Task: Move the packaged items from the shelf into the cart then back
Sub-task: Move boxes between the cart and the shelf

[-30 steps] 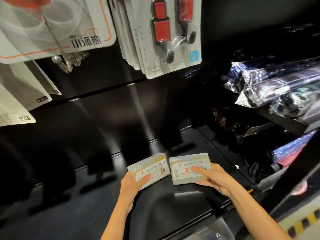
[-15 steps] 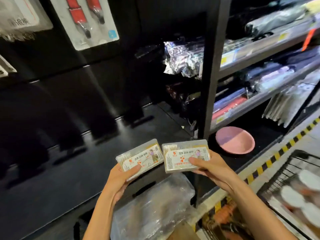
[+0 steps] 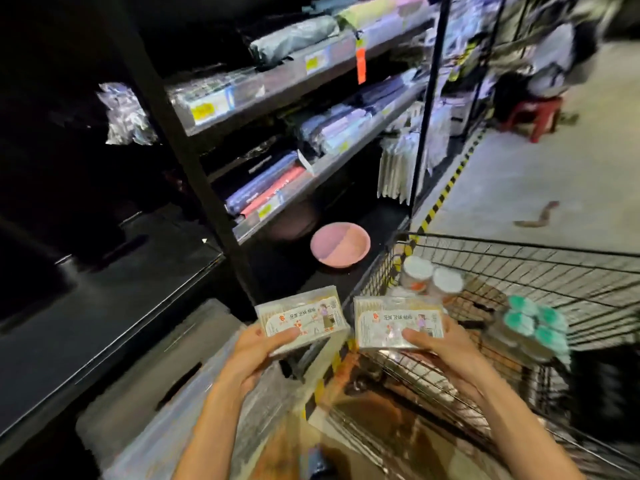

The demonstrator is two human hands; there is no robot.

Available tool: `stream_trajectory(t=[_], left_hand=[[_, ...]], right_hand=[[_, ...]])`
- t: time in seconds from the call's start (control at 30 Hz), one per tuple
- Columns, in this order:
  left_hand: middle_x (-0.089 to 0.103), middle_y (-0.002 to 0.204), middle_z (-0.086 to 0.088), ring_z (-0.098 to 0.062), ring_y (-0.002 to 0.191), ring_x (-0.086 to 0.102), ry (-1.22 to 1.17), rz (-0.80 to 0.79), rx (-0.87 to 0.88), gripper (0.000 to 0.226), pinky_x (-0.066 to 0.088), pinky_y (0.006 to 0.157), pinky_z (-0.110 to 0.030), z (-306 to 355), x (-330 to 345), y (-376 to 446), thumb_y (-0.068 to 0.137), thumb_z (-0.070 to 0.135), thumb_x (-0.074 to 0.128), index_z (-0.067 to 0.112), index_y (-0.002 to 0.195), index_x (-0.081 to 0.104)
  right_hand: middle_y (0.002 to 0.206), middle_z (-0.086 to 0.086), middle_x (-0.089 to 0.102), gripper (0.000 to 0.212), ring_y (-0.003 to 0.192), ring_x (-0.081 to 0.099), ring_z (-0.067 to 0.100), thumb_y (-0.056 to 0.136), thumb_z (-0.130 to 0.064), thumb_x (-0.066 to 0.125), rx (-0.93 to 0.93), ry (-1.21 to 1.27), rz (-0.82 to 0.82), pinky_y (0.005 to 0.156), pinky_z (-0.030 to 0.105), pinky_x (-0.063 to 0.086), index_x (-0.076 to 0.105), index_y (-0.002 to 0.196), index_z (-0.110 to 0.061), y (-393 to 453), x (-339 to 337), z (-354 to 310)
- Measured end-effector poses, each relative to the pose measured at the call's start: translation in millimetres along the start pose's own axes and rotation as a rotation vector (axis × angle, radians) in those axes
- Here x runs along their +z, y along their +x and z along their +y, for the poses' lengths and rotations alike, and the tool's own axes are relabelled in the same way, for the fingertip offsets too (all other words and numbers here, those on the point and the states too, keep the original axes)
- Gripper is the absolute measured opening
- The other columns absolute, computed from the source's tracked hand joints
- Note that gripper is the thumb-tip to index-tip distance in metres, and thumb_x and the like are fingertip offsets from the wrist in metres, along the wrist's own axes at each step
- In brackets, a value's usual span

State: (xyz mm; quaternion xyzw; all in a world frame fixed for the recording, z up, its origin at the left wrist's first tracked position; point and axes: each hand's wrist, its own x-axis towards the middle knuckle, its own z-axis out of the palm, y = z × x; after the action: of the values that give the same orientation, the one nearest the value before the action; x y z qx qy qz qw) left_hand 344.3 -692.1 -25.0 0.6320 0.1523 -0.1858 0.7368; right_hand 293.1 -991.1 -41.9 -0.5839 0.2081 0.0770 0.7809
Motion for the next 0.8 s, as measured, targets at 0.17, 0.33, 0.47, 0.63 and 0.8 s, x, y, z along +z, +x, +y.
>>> stream_trajectory(t=[0.17,0.33,0.47,0.63,0.8], left_hand=[[0.072,0.106,-0.009,-0.022,0.097,0.069,0.139,-0.121,-0.043,0.041,0.059,0.075,-0.03,3.5,61.6,33.2,0.073,0.0,0.076,0.007,0.111,0.063],[0.073,0.104,-0.008,-0.022,0.096,0.069,0.231,-0.269,-0.081,0.036,0.059,0.078,-0.03,4.6,118.5,80.9,0.077,-0.003,0.072,0.009,0.109,0.063],[0.072,0.106,-0.009,-0.023,0.096,0.07,0.308,-0.365,-0.121,0.039,0.058,0.078,-0.034,-1.3,160.6,132.9,0.075,0.0,0.075,0.009,0.111,0.061],[0.072,0.105,-0.01,-0.025,0.099,0.068,0.418,-0.468,-0.188,0.037,0.054,0.089,-0.039,-20.3,204.0,201.7,0.074,0.001,0.077,0.01,0.108,0.063],[0.07,0.109,-0.009,-0.025,0.102,0.066,0.541,-0.478,-0.305,0.043,0.053,0.091,-0.046,-53.5,219.1,260.3,0.074,0.004,0.078,0.012,0.113,0.06]], right_hand=[[0.111,0.011,0.069,0.067,0.101,0.067,0.027,0.057,-0.009,0.079,-0.002,0.06,0.162,0.092,0.044,0.053,0.054,0.119,-0.008,-7.9,-57.7,-1.7],[0.113,0.013,0.068,0.071,0.102,0.067,0.029,0.056,-0.008,0.08,-0.002,0.181,0.329,0.093,0.049,0.052,0.053,0.122,-0.006,5.5,-105.2,0.6],[0.109,0.013,0.069,0.048,0.098,0.068,0.03,0.072,0.002,0.072,-0.017,0.212,0.435,0.073,0.039,0.06,0.056,0.115,-0.008,26.1,-135.9,2.9],[0.108,0.012,0.07,0.05,0.096,0.07,0.028,0.07,0.002,0.077,0.036,0.166,0.577,0.078,0.043,0.059,0.056,0.113,-0.009,74.1,-162.4,21.8],[0.106,0.016,0.07,0.051,0.096,0.069,0.028,0.065,0.008,0.08,0.141,0.109,0.637,0.088,0.048,0.054,0.06,0.111,-0.002,122.6,-166.3,49.7]])
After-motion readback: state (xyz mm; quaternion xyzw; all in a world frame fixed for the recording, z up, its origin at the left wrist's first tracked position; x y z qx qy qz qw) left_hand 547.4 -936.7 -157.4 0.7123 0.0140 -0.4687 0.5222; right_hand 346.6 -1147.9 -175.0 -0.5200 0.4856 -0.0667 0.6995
